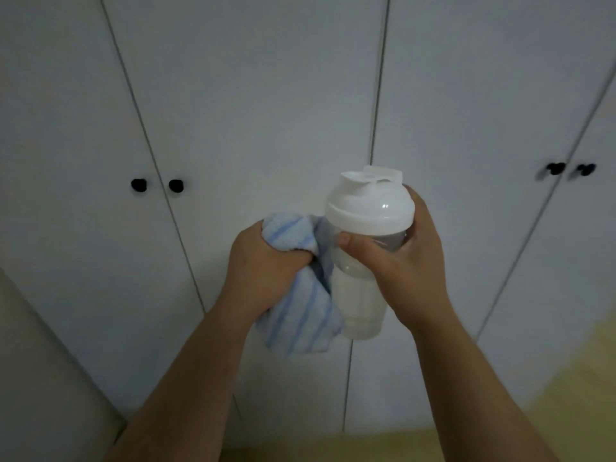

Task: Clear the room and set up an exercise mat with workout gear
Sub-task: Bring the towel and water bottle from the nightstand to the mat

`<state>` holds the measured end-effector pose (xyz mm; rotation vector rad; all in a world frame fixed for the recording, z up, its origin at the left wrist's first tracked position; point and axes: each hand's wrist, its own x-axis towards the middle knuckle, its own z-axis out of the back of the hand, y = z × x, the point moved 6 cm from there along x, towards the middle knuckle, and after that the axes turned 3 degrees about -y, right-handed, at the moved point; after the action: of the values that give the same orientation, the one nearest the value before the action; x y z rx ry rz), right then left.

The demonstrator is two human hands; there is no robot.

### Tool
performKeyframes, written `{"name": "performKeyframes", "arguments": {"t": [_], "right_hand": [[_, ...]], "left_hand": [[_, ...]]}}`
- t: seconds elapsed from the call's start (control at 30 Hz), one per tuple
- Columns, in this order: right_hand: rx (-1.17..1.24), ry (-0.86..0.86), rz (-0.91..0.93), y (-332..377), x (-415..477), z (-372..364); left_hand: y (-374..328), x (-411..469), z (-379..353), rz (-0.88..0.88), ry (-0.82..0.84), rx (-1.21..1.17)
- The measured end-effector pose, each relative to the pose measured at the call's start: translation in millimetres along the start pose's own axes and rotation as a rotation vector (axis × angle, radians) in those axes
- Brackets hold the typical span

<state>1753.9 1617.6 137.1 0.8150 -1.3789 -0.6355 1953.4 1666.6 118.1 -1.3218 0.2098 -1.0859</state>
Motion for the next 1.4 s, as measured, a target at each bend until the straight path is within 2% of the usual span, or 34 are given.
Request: {"name": "performKeyframes", "arguments": {"t": [0.27, 0.7, 1.13, 1.4], "right_hand": [[-0.234, -0.276, 0.005, 6.8, 12.1, 154.7], [-0.470, -0.580, -0.092, 3.5, -10.8, 394.6], [-0.654, -0.830, -0.136, -17.2, -9.2, 555.3], [-0.744, -0.972, -0.145, -62.9, 33.3, 666.5]], "left_hand": [[-91.2, -7.4, -136.2, -0.127, 0.157, -0.139], [-186.3, -77.9, -364.3, -0.091, 0.428, -0.313], [-246.0, -111.3, -549.4, -0.100, 0.652, -0.346], [-290.5, -104.8, -715.7, -0.167, 0.833, -0.427]]}}
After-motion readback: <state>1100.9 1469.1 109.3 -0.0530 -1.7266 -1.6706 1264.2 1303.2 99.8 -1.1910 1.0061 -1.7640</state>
